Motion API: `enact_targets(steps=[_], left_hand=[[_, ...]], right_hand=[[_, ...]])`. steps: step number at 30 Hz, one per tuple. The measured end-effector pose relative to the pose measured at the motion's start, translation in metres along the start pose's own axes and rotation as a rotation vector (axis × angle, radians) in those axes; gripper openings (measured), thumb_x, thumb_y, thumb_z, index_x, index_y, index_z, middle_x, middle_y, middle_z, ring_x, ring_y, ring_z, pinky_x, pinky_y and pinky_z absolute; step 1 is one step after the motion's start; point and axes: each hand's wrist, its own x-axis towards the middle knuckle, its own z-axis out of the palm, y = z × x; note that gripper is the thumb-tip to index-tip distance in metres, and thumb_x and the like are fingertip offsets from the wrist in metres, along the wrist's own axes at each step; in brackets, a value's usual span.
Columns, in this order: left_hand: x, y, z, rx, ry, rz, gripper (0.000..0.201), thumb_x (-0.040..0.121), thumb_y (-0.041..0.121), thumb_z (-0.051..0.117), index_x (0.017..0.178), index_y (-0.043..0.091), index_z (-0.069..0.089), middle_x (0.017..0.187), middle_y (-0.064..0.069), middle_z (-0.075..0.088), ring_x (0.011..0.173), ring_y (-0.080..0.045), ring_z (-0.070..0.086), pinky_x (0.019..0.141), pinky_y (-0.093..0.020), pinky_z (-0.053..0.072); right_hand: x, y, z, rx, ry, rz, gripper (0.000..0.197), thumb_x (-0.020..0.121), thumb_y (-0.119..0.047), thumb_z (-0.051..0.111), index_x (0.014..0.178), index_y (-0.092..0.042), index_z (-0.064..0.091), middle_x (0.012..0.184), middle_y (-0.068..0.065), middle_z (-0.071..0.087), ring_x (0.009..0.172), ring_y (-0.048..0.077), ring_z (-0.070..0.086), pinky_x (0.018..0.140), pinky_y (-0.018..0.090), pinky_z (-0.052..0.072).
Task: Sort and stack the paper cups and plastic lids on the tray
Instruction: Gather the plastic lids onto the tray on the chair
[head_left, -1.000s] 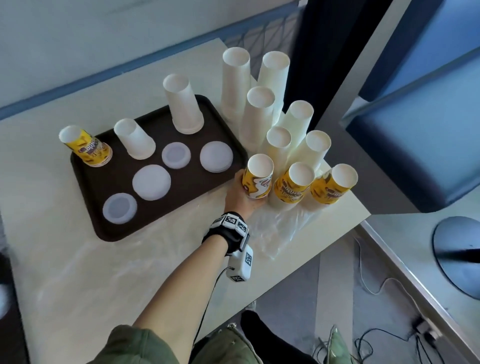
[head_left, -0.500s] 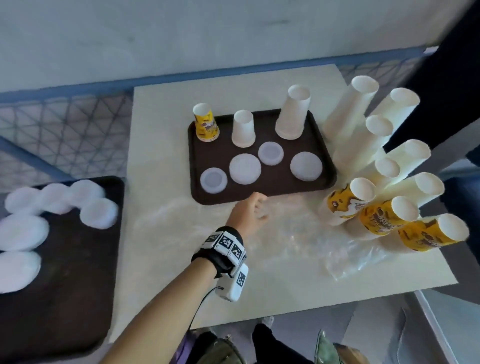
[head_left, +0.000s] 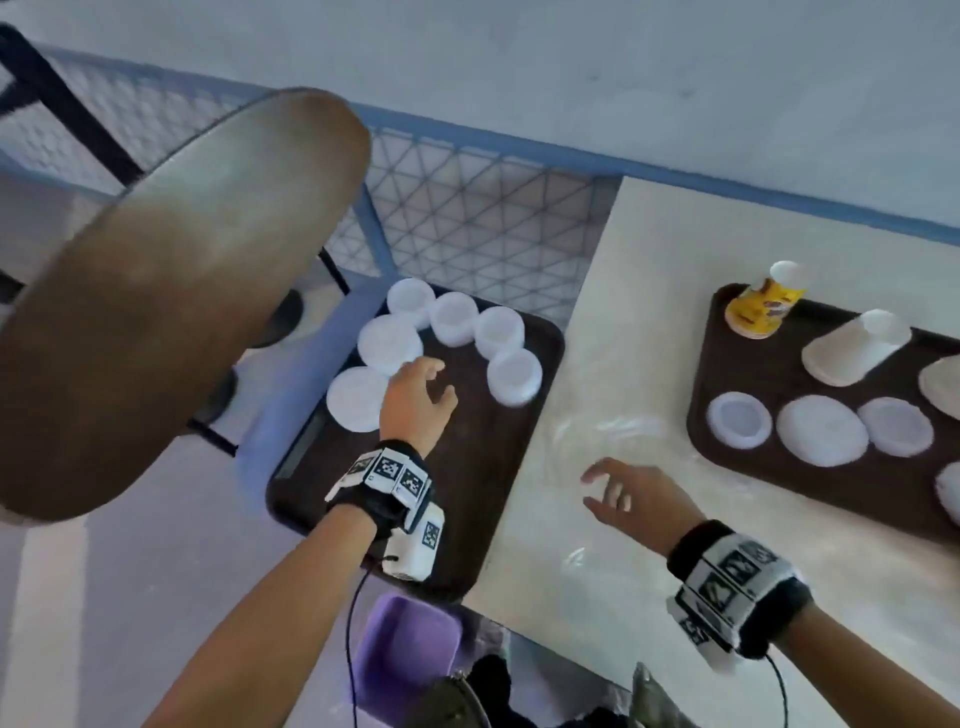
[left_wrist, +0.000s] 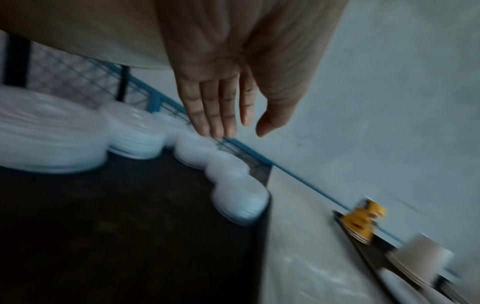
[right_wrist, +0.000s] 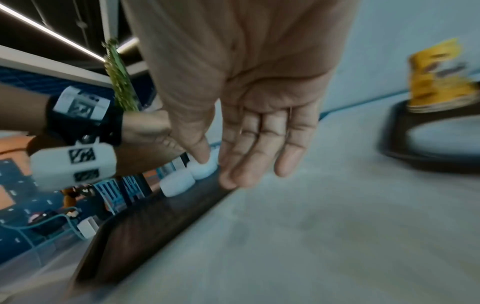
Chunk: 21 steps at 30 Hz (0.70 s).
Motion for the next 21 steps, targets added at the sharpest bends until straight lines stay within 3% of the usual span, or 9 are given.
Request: enact_targets(steps=[4,6,10,15,21], left_hand=[[0.028,-0.041,-0.036,0.162,0.107,-0.164,0.045,0.078,0.019,0.067,0.120,0.009,0.053,0.122,-0.017,0.051,0.116,-0.034,0.045,0.096,-0.040,0.037],[0.035,-0.060,-0.045,0.195,0.079,-0.255,0.056,0.076,0.026,0.070,0.125,0.012,0.048,0.128,-0.014,0.045,0.122,-0.034,0.039,0.097,-0.042,0.036],[0.044,-0.086,-0.049,0.216,0.014,-0.305,0.070,0.071,0.036,0.074,0.128,0.013,0.042,0.134,-0.011,0.040,0.128,-0.032,0.032,0.101,-0.043,0.033],[0.050,-0.100,-0.043,0.296,-0.094,-0.300,0.079,0.071,0.044,0.073,0.132,0.010,0.036,0.138,-0.011,0.037,0.130,-0.032,0.031,0.101,-0.045,0.034],[0.049,-0.118,-0.039,0.336,-0.138,-0.302,0.074,0.074,0.041,0.070,0.131,0.008,0.035,0.137,-0.012,0.041,0.127,-0.032,0.036,0.096,-0.045,0.038]], right_hand=[[0.069,-0.068,0.005,0.094,0.066,-0.126,0.029,0.082,-0.024,0.067,0.109,-0.017,0.060,0.077,-0.002,0.056,0.065,0.013,0.052,0.070,0.022,0.043],[0.101,-0.097,0.013,0.077,0.062,-0.188,0.034,0.083,-0.024,0.066,0.115,-0.016,0.057,0.090,0.001,0.055,0.076,0.017,0.052,0.079,0.027,0.046],[0.160,-0.145,0.025,-0.059,0.049,-0.252,0.047,0.085,-0.026,0.062,0.128,-0.018,0.047,0.122,0.007,0.051,0.108,0.023,0.052,0.094,0.038,0.045],[0.220,-0.185,0.033,-0.343,0.035,-0.334,0.056,0.087,-0.022,0.058,0.138,-0.018,0.037,0.144,0.009,0.034,0.132,0.027,0.035,0.103,0.041,0.039],[0.265,-0.210,0.045,-0.713,-0.029,-0.408,0.067,0.089,-0.031,0.057,0.145,-0.020,0.023,0.156,0.011,0.011,0.143,0.028,0.013,0.112,0.046,0.022]])
